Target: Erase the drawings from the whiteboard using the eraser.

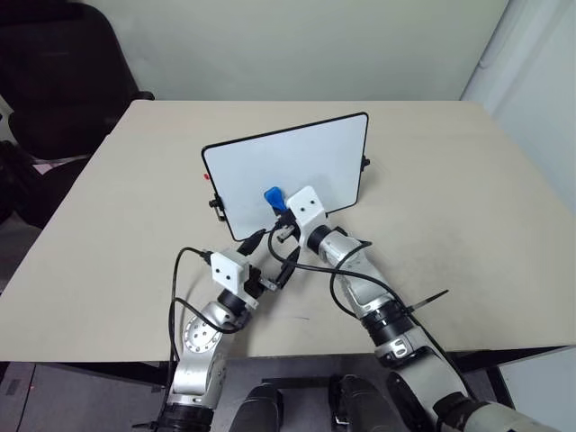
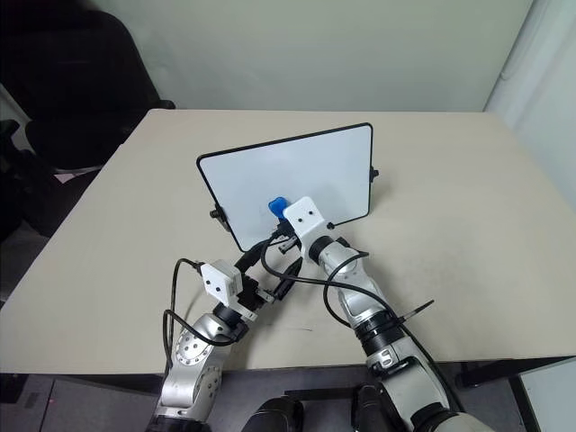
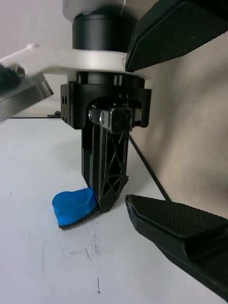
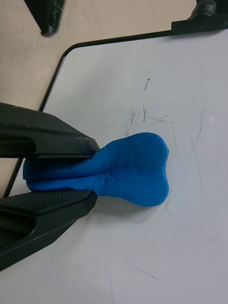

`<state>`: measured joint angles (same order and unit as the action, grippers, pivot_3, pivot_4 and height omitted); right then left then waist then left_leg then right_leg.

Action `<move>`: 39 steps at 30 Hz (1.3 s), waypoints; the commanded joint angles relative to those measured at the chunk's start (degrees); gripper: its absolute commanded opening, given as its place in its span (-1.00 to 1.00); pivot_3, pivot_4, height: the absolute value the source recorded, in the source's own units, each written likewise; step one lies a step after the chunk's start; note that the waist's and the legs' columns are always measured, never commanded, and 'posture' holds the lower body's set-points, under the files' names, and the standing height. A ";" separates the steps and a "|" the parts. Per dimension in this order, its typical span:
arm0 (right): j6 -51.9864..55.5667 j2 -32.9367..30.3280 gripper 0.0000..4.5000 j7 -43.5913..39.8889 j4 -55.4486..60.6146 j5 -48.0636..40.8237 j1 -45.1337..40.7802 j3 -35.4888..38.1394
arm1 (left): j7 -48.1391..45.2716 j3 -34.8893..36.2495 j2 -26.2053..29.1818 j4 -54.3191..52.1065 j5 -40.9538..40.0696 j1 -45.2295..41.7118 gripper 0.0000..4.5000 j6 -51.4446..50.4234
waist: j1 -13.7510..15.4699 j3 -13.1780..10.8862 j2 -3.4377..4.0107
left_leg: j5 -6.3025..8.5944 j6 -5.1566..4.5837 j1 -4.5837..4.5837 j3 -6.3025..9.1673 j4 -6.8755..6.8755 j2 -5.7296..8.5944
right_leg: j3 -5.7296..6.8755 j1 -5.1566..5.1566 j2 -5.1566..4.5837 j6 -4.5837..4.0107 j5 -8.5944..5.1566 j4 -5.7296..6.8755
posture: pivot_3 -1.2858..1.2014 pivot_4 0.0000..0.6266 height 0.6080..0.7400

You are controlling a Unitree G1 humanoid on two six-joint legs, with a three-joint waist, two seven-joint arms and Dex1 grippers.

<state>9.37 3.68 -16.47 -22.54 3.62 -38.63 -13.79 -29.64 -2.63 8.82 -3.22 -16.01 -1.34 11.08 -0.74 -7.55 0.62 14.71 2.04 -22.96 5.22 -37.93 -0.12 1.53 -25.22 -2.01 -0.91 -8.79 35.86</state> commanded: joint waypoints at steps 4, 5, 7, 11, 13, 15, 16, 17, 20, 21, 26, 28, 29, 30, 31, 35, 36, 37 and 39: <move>-0.83 -2.51 -0.64 6.24 -0.46 -1.65 -3.51 8.01 | -0.08 -0.18 -0.04 -1.48 0.00 -0.52 1.00 0.45 | 0.71 -0.06 -0.02 | -0.19 -0.04 -0.08 0.00 -0.03 0.01 | -0.02 0.02 -0.01 0.28 -0.16 0.00 | 0.03 -0.52 1.00; -0.51 -3.02 -0.64 6.82 -0.09 -1.98 -3.43 8.98 | -0.06 -0.27 -0.06 -1.56 0.05 -0.46 1.00 0.44 | 0.87 -0.06 -0.01 | -0.19 -0.04 -0.15 0.00 -0.04 0.00 | -0.03 0.03 -0.02 0.28 -0.16 0.00 | 0.03 -0.52 1.00; 0.06 -4.08 -0.64 7.50 1.03 -2.38 -3.02 10.37 | -0.08 -0.42 -0.08 -1.73 0.09 -0.37 1.00 0.39 | 1.00 -0.08 -0.01 | -0.19 -0.04 -0.24 -0.02 -0.04 0.01 | -0.11 0.04 -0.03 0.27 -0.16 -0.04 | 0.03 -0.52 1.00; 1.90 -6.01 -0.64 7.43 4.22 -2.80 -1.26 11.94 | -0.10 -0.85 -0.15 -2.20 0.22 -0.05 1.00 0.31 | 0.98 -0.10 -0.03 | -0.20 -0.06 -0.40 -0.04 -0.04 0.00 | -0.12 0.03 -0.03 0.26 -0.15 -0.19 | 0.03 -0.52 1.00; 3.50 -7.28 -0.64 7.35 6.74 -2.77 0.40 12.72 | -0.10 -1.08 -0.23 -2.33 0.23 0.11 1.00 0.40 | 0.98 -0.10 -0.03 | -0.24 -0.13 -0.43 -0.04 -0.04 0.00 | -0.11 0.03 -0.03 0.26 -0.15 -0.20 | 0.03 -0.52 1.00; 8.04 -9.50 -0.64 4.14 14.02 -4.71 4.20 13.37 | 0.30 -0.71 -0.59 -2.47 -0.15 0.24 1.00 0.72 | 0.92 -0.10 -0.04 | -0.71 -0.13 -0.42 -0.04 -0.02 -0.01 | -0.07 0.02 -0.03 0.34 -0.10 -0.15 | 0.03 -0.52 1.00; 9.90 -10.48 -0.64 2.31 17.19 -5.76 5.81 13.39 | 0.56 -0.31 -0.69 -2.52 -0.44 0.25 1.00 0.75 | 1.14 -0.09 -0.04 | -0.89 -0.09 -0.45 -0.04 -0.02 -0.01 | -0.06 0.02 -0.03 0.56 0.03 -0.16 | 0.03 -0.52 1.00; 12.79 -11.35 -0.64 0.37 21.00 -7.81 7.52 13.64 | 0.59 0.26 -0.46 -2.48 -0.62 0.04 1.00 0.68 | 1.23 -0.09 -0.04 | -0.72 -0.26 -0.56 -0.03 -0.03 0.02 | -0.06 0.03 -0.04 0.78 -0.02 -0.19 | 0.03 -0.52 1.00; 21.15 -14.22 -0.64 -3.27 29.91 -12.48 11.60 14.53 | 0.50 1.23 0.25 -1.97 -0.56 -0.56 1.00 0.29 | 1.51 -0.09 -0.04 | -0.81 -0.19 -0.71 -0.03 -0.05 0.02 | -0.03 -0.04 -0.03 0.62 -0.19 -0.30 | 0.03 -0.52 1.00; 23.81 -15.70 -0.64 -4.49 32.63 -13.74 13.20 14.82 | 0.56 1.35 0.28 -1.67 -0.45 -0.68 1.00 0.35 | 1.59 -0.09 -0.04 | -0.74 -0.17 -0.77 -0.04 -0.05 0.02 | -0.02 -0.04 -0.03 0.66 -0.33 -0.37 | 0.03 -0.52 1.00; 35.07 -22.33 -0.64 -7.82 42.26 -19.37 18.84 17.70 | 0.40 1.72 0.24 -0.63 -0.36 -1.20 1.00 0.82 | 2.01 -0.06 -0.09 | -0.28 -0.31 -0.95 -0.10 -0.11 0.03 | 0.03 -0.04 -0.03 1.27 -0.21 -0.82 | 0.03 -0.52 1.00; 40.25 -26.64 -0.64 -9.69 45.78 -20.93 21.06 17.87 | 0.28 1.84 0.17 -0.29 -0.30 -1.50 1.00 0.87 | 2.16 -0.06 -0.09 | -0.12 -0.34 -0.98 -0.15 -0.15 0.03 | 0.03 -0.04 -0.04 1.33 -0.22 -0.92 | 0.03 -0.52 1.00; 42.01 -28.42 -0.64 -10.34 47.22 -21.57 21.99 17.97 | 0.23 1.86 0.12 -0.09 -0.27 -1.65 1.00 0.89 | 2.18 -0.04 -0.11 | -0.09 -0.36 -0.98 -0.20 -0.15 0.05 | 0.03 -0.04 -0.07 1.39 -0.26 -0.90 | 0.03 -0.52 1.00; 43.91 -30.25 -0.64 -10.92 48.62 -22.29 22.81 18.20 | 0.13 1.86 0.10 0.14 -0.24 -1.83 1.00 0.89 | 2.23 -0.05 -0.11 | -0.07 -0.36 -0.97 -0.22 -0.16 0.05 | 0.03 -0.02 -0.09 1.41 -0.27 -0.91 | 0.03 -0.52 1.00; 46.00 -31.74 -0.64 -11.25 49.73 -23.00 23.32 18.40 | -0.01 1.84 0.10 0.39 -0.21 -1.97 1.00 0.94 | 2.26 -0.05 -0.11 | -0.06 -0.36 -0.96 -0.25 -0.16 0.05 | 0.03 -0.02 -0.10 1.41 -0.27 -0.90 | 0.03 -0.52 1.00; 55.47 -37.50 -0.64 -12.46 53.57 -26.17 25.37 19.84 | -0.16 1.46 -0.31 1.19 0.14 -2.31 1.00 1.31 | 2.28 -0.05 -0.12 | -0.05 -0.38 -0.84 -0.39 -0.15 0.03 | -0.01 0.03 -0.12 1.38 -0.29 -0.81 | 0.03 -0.52 1.00; 56.94 -38.12 -0.64 -12.38 54.04 -26.85 25.61 20.35 | -0.17 1.36 -0.43 1.32 0.24 -2.35 1.00 1.38 | 2.27 -0.05 -0.12 | -0.06 -0.39 -0.79 -0.40 -0.14 0.03 | -0.01 0.07 -0.12 1.30 -0.34 -0.82 | 0.03 -0.52 1.00; 58.01 -38.86 -0.64 -12.61 54.54 -27.54 26.06 20.62 | -0.16 1.24 -0.59 1.45 0.34 -2.39 1.00 1.46 | 2.25 -0.05 -0.12 | -0.10 -0.46 -0.71 -0.42 -0.14 0.03 | -0.02 0.16 -0.12 1.16 -0.43 -0.81 | 0.03 -0.52 1.00; 58.24 -39.73 -0.64 -13.20 55.23 -28.49 27.28 20.54 | -0.16 0.99 -0.92 1.78 0.52 -2.49 1.00 1.61 | 2.21 -0.05 -0.12 | -0.24 -0.59 -0.52 -0.49 -0.14 0.04 | -0.09 0.36 -0.12 1.08 -0.41 -0.80 | 0.03 -0.52 1.00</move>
<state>67.04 -35.17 -28.66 29.86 -23.45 -11.46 5.19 -29.67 -1.20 8.07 -1.07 -15.79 -3.42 11.38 1.47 -7.61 0.51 14.39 1.36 -23.36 4.72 -38.07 -0.05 1.41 -24.72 -2.13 0.19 -9.16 35.06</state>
